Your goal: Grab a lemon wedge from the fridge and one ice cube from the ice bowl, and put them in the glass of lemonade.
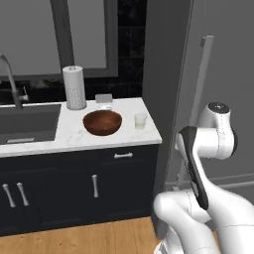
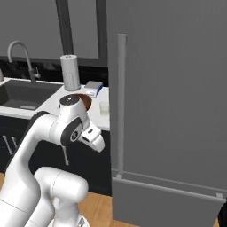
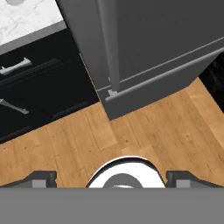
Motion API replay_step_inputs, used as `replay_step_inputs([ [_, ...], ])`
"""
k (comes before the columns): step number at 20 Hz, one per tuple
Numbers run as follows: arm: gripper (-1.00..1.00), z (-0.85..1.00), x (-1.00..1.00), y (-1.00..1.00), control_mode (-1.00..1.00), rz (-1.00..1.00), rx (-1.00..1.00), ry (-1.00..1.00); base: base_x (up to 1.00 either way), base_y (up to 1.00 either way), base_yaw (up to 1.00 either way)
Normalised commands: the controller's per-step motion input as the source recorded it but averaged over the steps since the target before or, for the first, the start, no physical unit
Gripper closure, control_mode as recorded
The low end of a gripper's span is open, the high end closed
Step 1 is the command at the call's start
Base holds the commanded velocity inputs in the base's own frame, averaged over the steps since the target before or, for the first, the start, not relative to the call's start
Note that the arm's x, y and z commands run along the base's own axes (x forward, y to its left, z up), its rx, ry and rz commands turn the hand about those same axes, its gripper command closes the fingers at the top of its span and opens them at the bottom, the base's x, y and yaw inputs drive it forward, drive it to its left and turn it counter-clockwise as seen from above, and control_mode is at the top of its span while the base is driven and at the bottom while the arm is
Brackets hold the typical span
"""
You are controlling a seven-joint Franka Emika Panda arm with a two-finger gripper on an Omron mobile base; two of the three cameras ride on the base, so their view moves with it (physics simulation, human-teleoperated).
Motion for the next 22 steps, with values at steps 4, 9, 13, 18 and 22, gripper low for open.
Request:
replay_step_inputs([
  [4, -1.0, 0.0, 0.0, 0.0, 1.0, 0.0, 0.0, 0.0, 0.02, -0.67, 0.13],
  [9, -1.0, 0.0, 0.0, 0.0, 1.0, 0.0, 0.0, 0.0, -0.07, -0.65, 0.13],
  [13, -1.0, 0.0, 0.0, 0.0, 1.0, 0.0, 0.0, 0.0, -0.26, -0.01, 0.04],
  [18, -1.0, 0.0, 0.0, 0.0, 1.0, 0.0, 0.0, 0.0, -0.53, 0.32, 0.03],
  [22, -1.0, 0.0, 0.0, 0.0, 1.0, 0.0, 0.0, 0.0, -0.5, 0.14, 0.0],
])
